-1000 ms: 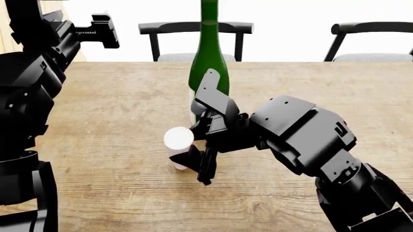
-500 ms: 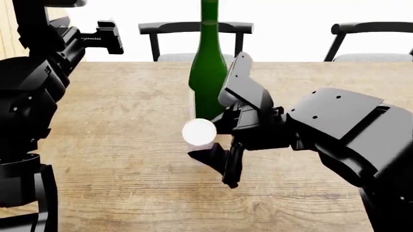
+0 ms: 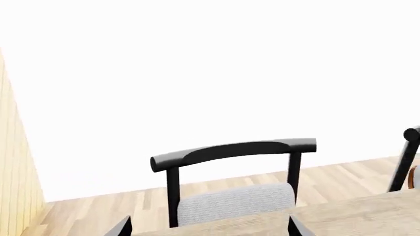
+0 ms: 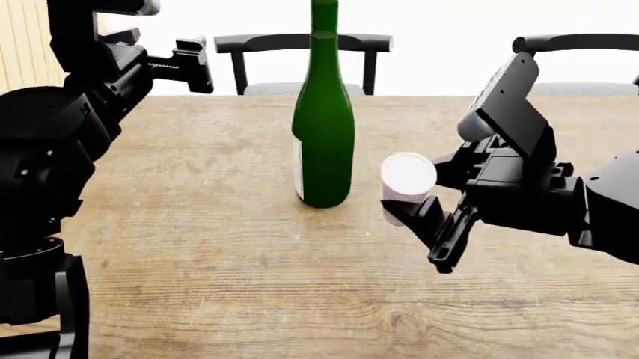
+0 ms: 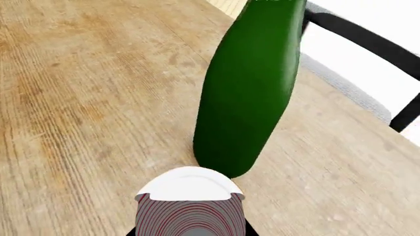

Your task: Pick the bottle and cup and place them in the sink. Then turn on the water.

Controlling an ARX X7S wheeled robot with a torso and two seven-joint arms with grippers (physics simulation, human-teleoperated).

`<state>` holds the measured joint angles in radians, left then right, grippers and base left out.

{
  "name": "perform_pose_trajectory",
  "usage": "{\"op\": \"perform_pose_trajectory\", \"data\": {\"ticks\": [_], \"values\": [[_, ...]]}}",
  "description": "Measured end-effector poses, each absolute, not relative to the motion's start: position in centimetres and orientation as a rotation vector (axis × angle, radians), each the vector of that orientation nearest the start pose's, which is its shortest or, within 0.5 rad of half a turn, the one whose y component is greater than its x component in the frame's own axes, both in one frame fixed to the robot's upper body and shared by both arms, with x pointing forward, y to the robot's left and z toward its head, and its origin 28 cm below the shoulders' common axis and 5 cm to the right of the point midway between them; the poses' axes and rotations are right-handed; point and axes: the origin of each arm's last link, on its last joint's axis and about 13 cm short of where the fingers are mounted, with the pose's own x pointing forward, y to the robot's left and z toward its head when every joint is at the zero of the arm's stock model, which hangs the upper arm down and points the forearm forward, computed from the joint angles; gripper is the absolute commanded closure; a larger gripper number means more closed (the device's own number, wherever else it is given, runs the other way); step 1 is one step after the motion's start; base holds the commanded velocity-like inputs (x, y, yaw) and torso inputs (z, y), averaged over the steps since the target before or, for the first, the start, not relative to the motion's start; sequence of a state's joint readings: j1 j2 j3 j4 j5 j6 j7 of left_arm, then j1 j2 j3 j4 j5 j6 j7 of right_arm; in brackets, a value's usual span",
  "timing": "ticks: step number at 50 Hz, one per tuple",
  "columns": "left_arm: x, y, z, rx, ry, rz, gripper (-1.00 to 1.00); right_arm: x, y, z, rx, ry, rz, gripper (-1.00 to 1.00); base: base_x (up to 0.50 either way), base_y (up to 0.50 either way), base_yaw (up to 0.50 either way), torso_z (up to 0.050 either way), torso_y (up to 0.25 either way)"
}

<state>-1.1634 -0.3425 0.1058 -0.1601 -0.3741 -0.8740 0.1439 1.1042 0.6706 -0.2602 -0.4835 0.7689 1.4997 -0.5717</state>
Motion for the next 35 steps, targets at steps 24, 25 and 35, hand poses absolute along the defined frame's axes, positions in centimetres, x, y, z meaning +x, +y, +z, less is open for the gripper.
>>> {"op": "perform_pose_trajectory", "data": {"ticks": [24,25,35], "values": [[34.0,26.9,32.3,0.145,0.009,-0.480,-1.00,25.7,-20.5,28.8,-0.306,0.329,0.543,1.00,0.00,0.00,0.00,0.000,0.000],[34.0,26.8,32.5,0.150,0.014,-0.493,-1.00,25.8,-20.6,28.7,-0.303,0.329,0.533,1.00,0.00,0.00,0.00,0.000,0.000],[33.6,25.9,34.2,0.192,0.044,-0.606,-1.00,26.3,-21.2,28.0,-0.272,0.320,0.455,1.00,0.00,0.00,0.00,0.000,0.000]]}}
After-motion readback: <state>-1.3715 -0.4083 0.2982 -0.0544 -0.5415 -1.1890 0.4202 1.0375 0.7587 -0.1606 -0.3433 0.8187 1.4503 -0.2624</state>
